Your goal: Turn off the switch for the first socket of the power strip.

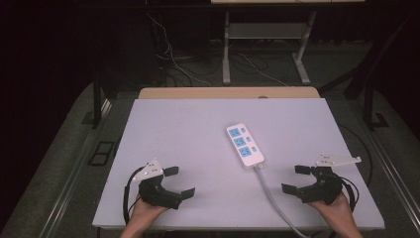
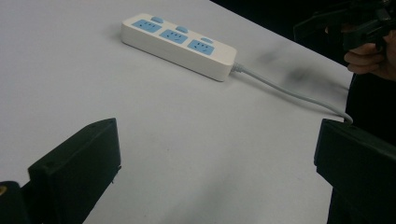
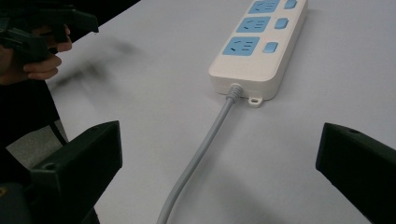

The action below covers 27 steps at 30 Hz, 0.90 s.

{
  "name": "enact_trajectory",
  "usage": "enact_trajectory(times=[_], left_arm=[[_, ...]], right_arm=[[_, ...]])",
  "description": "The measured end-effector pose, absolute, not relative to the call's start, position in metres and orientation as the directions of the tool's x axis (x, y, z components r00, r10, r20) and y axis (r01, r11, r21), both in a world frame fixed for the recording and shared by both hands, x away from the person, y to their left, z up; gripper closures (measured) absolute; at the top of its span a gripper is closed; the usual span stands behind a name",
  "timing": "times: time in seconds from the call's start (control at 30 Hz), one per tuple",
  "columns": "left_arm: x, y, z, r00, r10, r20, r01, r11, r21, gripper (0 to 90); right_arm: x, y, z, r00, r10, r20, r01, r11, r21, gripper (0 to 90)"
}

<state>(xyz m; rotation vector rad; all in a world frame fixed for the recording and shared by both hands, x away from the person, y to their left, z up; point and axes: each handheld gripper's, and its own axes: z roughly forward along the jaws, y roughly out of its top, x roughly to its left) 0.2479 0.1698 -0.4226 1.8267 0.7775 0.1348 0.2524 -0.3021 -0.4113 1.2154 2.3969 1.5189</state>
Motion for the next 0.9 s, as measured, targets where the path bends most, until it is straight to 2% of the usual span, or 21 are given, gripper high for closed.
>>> enact_trajectory(times=[0.63, 0.9], left_arm=[[0.246, 0.172, -0.423, 0.773, 0.571, -0.276, 0.448, -0.185, 0.874, 0.0], [0.246, 0.173, -0.423, 0.772, 0.573, -0.274, 0.449, -0.187, 0.874, 0.0]], right_arm=[[0.27, -0.288, -0.408, -0.699, 0.635, 0.328, 0.623, 0.316, 0.716, 0.1], [0.276, -0.286, -0.404, -0.701, 0.634, 0.328, 0.627, 0.328, 0.707, 0.2]])
